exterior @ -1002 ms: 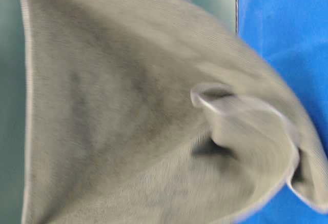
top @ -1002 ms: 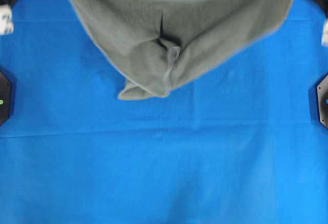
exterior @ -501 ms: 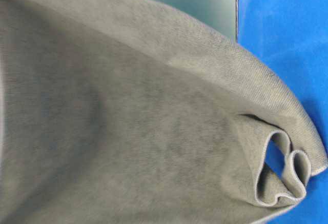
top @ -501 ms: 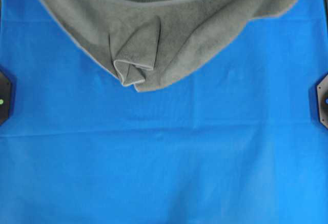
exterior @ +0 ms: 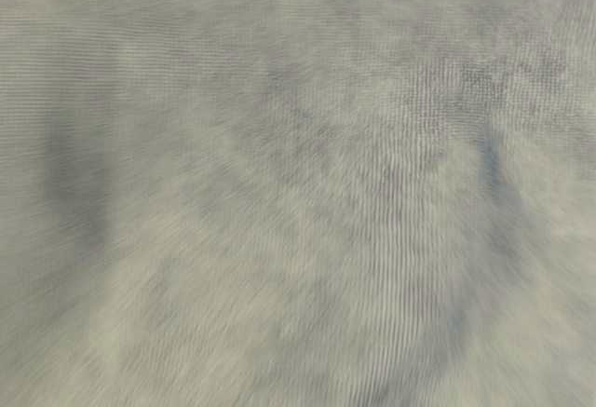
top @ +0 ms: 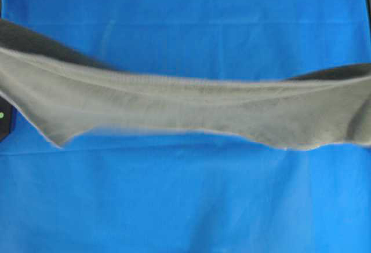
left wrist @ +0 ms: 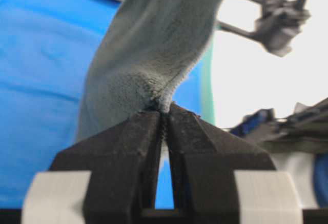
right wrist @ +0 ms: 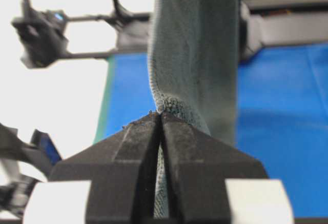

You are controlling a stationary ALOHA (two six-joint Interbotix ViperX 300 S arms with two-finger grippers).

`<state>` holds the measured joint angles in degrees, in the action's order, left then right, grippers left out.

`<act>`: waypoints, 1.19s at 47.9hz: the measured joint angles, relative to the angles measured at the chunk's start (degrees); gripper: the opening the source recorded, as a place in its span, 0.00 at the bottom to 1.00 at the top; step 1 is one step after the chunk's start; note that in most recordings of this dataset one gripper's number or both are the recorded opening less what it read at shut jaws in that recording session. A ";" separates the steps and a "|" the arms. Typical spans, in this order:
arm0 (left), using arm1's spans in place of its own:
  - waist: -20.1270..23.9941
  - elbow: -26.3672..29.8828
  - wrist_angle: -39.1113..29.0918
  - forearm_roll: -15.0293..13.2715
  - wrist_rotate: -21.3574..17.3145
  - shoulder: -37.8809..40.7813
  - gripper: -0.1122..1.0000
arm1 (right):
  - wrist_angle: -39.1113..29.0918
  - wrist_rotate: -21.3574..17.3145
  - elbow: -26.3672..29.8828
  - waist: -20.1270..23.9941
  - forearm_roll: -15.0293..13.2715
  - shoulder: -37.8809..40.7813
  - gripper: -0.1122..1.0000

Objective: Fold a large towel.
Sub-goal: 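Lift the towel with both grippers and drag it away to spread it flat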

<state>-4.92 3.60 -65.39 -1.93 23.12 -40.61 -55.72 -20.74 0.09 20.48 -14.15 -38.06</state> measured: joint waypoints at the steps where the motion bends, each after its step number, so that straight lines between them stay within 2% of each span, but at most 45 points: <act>1: 0.00 0.26 -0.18 0.00 0.00 0.09 0.11 | 0.18 -0.18 0.18 0.18 -0.09 -0.09 0.12; 7: -0.09 0.44 -0.53 0.62 0.00 0.62 0.11 | 0.62 -2.81 0.35 0.26 -1.05 -0.18 0.12; 13: 3.34 -1.93 -0.70 0.97 0.00 0.53 0.11 | -0.88 -6.77 -0.79 -1.05 -5.19 -0.18 0.12; 19: 11.60 -8.79 -0.79 0.97 0.18 0.26 0.11 | -3.25 -14.24 -5.19 -5.71 -10.99 -0.18 0.12; 23: 18.46 -14.06 -1.05 0.88 -0.26 0.70 0.11 | -5.27 -18.98 -9.23 -10.37 -14.94 -0.53 0.12; 26: 23.12 -17.05 -1.23 0.88 -0.97 0.70 0.11 | -6.86 -21.01 -11.69 -13.89 -16.96 -1.05 0.12; 32: 34.37 -21.97 -0.26 0.88 -4.31 0.88 0.11 | -9.05 -21.71 -16.00 -20.30 -19.16 -2.11 0.12; 37: 40.17 -25.49 3.69 0.70 -7.82 2.02 0.11 | -7.82 -21.62 -20.83 -26.89 -19.78 -1.93 0.12; 45: 44.56 -30.85 15.64 0.70 -13.01 4.48 0.11 | -2.81 -21.80 -28.12 -36.39 -21.97 -1.41 0.12; 51: 46.14 -32.26 22.76 0.62 -16.44 6.59 0.11 | 2.99 -21.80 -31.99 -43.51 -23.47 -0.44 0.12; 57: 46.49 -33.49 24.17 0.35 -17.93 8.44 0.11 | 6.24 -21.71 -33.57 -45.70 -23.29 0.44 0.12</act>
<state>41.57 -29.88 -41.22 -1.58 5.19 -32.17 -49.48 -42.45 -33.49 -25.22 -37.44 -37.62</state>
